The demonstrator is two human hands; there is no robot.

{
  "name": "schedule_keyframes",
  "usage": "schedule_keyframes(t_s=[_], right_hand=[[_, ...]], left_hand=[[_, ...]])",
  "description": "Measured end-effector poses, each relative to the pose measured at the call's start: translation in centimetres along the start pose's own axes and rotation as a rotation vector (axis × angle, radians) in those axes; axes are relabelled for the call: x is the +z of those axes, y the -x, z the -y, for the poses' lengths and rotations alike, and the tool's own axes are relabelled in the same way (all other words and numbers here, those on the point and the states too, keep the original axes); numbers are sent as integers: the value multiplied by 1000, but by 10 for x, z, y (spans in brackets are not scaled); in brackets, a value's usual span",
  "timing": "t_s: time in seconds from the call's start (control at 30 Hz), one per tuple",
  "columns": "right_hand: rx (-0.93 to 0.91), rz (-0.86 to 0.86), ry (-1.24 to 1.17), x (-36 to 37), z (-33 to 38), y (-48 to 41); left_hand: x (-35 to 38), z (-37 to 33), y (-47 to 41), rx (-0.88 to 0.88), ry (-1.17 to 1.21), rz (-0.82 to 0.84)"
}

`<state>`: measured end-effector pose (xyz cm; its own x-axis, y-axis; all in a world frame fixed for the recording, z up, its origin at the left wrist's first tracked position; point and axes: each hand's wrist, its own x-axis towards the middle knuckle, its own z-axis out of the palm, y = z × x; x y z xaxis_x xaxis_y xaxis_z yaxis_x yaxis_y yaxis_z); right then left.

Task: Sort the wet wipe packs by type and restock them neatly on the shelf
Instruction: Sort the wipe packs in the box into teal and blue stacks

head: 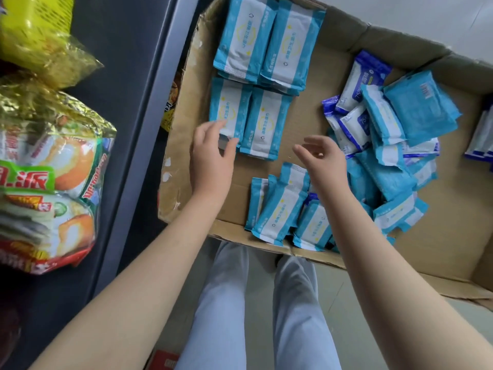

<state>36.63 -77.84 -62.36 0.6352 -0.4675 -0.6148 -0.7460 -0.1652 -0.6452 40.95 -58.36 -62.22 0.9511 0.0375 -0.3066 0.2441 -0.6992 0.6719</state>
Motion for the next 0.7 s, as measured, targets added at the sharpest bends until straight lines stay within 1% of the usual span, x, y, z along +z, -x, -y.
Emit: schedule_keyframes(t_s=[0.07,0.13,0.2,0.27,0.33,0.4,0.57,0.63,0.7], right_hand=[[19,12,47,-20,-16,23],[34,33,116,-35,-32,43],[43,41,153,-43,-47,59],[62,41,160,-48,-64,71],[78,24,196,-50,-82,79],[114,-22,224,-51,-96,84],[244,-145,267,-56,-120,89],[289,-127,230,-56,-123,89],[298,-67,184,-55,-123,89]], left_hand=[[2,1,30,-77,98,121],[9,2,57,-188,146,290],[20,6,79,-268,140,417],[33,9,98,-306,110,482],[44,11,108,-328,72,499],[53,14,112,-343,37,476],[58,14,109,-388,65,430],[56,14,108,-383,57,427],[53,16,107,-378,46,424]])
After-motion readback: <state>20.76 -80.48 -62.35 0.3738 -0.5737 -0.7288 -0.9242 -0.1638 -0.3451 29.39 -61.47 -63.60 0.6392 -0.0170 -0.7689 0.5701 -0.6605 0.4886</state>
